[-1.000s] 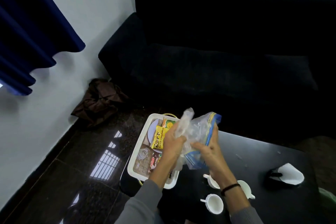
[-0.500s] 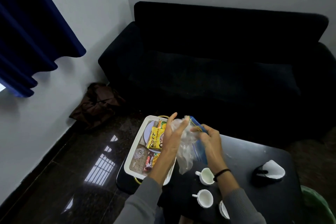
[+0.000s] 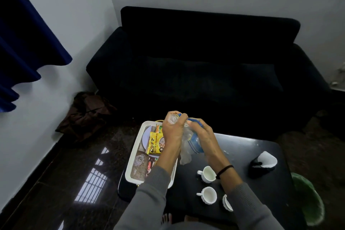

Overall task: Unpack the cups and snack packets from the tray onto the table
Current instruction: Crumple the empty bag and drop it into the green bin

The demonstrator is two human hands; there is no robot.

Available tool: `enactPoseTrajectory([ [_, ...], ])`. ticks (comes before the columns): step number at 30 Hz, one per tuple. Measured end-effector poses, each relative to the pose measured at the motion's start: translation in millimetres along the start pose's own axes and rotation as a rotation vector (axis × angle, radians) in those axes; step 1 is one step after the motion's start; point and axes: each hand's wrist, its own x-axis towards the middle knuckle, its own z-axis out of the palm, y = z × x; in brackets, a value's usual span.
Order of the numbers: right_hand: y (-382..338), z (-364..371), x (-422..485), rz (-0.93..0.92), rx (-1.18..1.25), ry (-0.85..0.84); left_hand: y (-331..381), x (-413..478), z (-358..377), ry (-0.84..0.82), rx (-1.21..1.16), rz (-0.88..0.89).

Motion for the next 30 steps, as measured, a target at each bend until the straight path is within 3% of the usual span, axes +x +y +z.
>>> enactPoseTrajectory([
  [6, -18, -5, -21, -0.007, 0.01, 0.133, 4, 13, 13, 0.121, -0.029, -0.06],
  [12, -31, -15, -29, -0.017, 0.044, 0.094, 20, 19, 45, 0.161, -0.089, -0.048],
  [22, -22, -69, -25, -0.041, 0.06, 0.363, -3, -28, 111, -0.054, 0.009, -0.182],
  [30, -10, -176, -39, 0.013, 0.104, 0.548, -38, -92, 201, -0.322, 0.25, -0.175],
])
